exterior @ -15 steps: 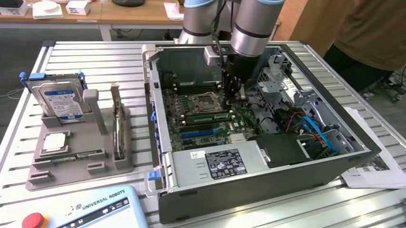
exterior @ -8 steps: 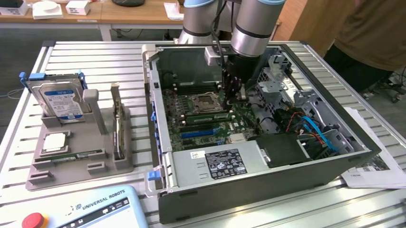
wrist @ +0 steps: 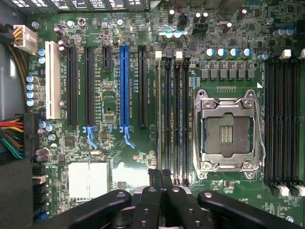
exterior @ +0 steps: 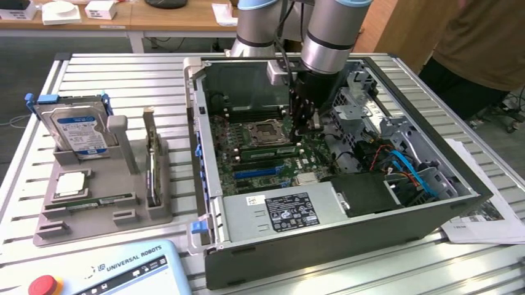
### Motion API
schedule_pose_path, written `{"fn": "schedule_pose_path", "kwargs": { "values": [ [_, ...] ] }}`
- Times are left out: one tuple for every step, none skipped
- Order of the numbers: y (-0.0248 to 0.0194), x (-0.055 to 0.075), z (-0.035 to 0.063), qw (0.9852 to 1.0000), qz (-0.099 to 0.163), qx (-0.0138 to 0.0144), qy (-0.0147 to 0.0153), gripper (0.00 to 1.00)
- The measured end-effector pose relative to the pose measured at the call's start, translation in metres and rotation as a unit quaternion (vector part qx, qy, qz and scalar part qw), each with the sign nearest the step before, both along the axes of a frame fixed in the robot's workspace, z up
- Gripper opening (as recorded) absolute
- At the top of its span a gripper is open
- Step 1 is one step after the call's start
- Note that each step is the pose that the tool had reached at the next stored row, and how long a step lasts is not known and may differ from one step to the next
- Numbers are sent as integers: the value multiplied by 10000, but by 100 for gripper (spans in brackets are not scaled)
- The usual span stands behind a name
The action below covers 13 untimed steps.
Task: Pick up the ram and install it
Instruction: 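Press down the ram until it locks into place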
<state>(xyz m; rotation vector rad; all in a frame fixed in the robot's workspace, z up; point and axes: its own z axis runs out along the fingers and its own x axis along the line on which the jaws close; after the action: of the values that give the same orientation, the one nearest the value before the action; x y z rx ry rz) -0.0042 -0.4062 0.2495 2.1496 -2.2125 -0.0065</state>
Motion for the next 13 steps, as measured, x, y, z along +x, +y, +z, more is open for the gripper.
{"fn": "schedule_pose_path", "kwargs": {
  "values": [
    [0, 0, 0, 10000, 0, 0, 0, 11],
    [0, 0, 0, 10000, 1, 0, 0, 11],
    [-1, 0, -1, 10000, 1, 0, 0, 11],
    [-1, 0, -1, 10000, 1, -1, 0, 11],
    [-1, 0, -1, 10000, 1, -1, 0, 11],
    [0, 0, -2, 10000, 0, 0, 0, 11],
    [0, 0, -2, 10000, 1, 0, 0, 11],
    [0, 0, -3, 10000, 0, 0, 0, 11],
    [0, 0, -3, 10000, 1, 0, 0, 11],
    [0, 0, -6, 10000, 1, 1, 0, 11],
    [1, 1, -12, 10000, 1, 3, -1, 11],
    [1, 1, -19, 10000, 1, 1, 0, 11],
    [0, 0, -27, 10000, 1, 0, 0, 11]
  ]
}}
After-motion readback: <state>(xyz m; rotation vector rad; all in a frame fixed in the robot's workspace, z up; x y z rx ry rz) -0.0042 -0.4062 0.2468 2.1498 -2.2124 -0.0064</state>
